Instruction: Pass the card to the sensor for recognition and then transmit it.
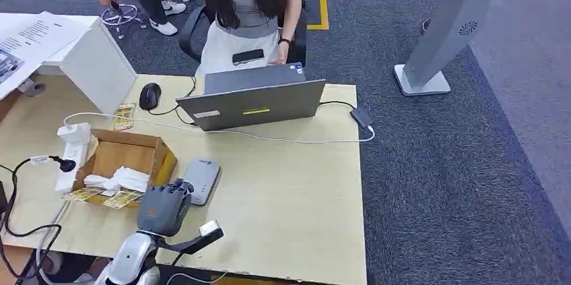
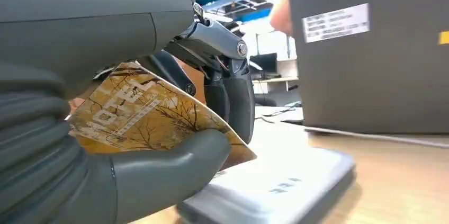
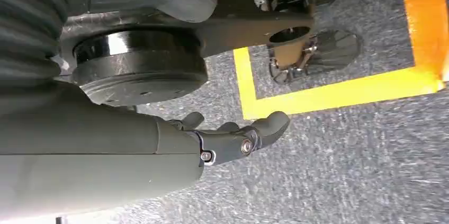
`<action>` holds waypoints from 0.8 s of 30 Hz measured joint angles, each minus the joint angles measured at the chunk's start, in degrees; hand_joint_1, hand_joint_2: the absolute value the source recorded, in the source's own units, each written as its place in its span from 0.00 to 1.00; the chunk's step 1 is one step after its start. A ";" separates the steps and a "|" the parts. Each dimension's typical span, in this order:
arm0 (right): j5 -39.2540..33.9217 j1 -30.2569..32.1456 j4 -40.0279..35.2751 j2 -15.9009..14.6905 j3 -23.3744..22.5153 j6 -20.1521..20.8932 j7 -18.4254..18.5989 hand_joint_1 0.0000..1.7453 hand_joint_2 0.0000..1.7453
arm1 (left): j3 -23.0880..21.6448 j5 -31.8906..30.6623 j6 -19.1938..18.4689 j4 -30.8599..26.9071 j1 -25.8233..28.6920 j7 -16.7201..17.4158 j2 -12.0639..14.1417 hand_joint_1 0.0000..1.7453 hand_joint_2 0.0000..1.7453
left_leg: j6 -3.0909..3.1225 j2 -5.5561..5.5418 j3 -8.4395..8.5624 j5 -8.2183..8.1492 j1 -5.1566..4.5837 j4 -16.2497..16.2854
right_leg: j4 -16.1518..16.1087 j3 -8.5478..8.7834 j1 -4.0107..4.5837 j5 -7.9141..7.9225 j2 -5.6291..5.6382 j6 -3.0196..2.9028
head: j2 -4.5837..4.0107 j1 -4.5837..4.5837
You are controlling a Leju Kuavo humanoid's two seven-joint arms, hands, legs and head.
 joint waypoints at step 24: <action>1.14 -0.11 0.04 0.00 0.83 0.68 0.04 0.00 1.00 | 0.44 0.13 -1.07 3.01 -3.36 -0.02 -4.33 1.00 1.00 | -0.03 0.02 0.03 0.02 0.00 0.01 | 0.01 -0.02 0.00 0.01 0.05 0.00 | 0.00 0.00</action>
